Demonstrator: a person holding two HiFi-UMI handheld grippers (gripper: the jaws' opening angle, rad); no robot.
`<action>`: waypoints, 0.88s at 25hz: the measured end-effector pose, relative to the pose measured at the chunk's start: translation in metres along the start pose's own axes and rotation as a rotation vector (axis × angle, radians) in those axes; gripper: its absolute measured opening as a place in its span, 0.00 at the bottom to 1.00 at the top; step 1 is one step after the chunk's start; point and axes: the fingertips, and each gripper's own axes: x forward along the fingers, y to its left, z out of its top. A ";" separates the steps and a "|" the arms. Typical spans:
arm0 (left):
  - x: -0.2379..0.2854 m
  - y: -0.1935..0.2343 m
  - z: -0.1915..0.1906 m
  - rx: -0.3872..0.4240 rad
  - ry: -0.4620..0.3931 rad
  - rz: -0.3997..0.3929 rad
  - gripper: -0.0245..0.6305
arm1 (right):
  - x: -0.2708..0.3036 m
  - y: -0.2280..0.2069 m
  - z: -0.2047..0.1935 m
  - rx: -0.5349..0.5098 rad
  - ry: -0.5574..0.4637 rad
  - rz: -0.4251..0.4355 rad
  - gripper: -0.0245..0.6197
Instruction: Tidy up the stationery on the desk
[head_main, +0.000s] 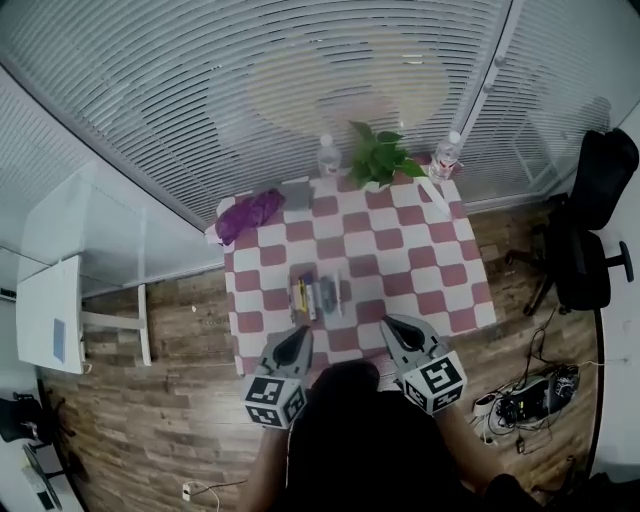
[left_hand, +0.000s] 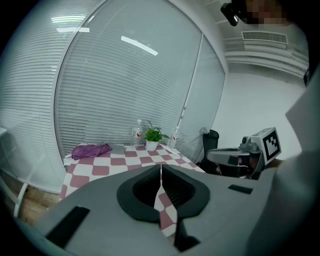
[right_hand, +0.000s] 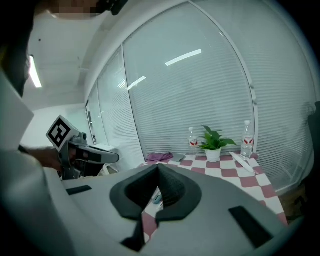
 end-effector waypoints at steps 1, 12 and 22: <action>-0.004 -0.006 0.002 0.004 -0.012 0.000 0.09 | -0.005 0.003 0.004 -0.004 -0.013 0.015 0.07; -0.046 -0.058 0.010 0.045 -0.107 0.016 0.09 | -0.058 0.030 0.016 -0.003 -0.069 0.115 0.07; -0.057 -0.062 0.007 0.057 -0.119 0.010 0.09 | -0.068 0.037 0.023 -0.014 -0.099 0.109 0.07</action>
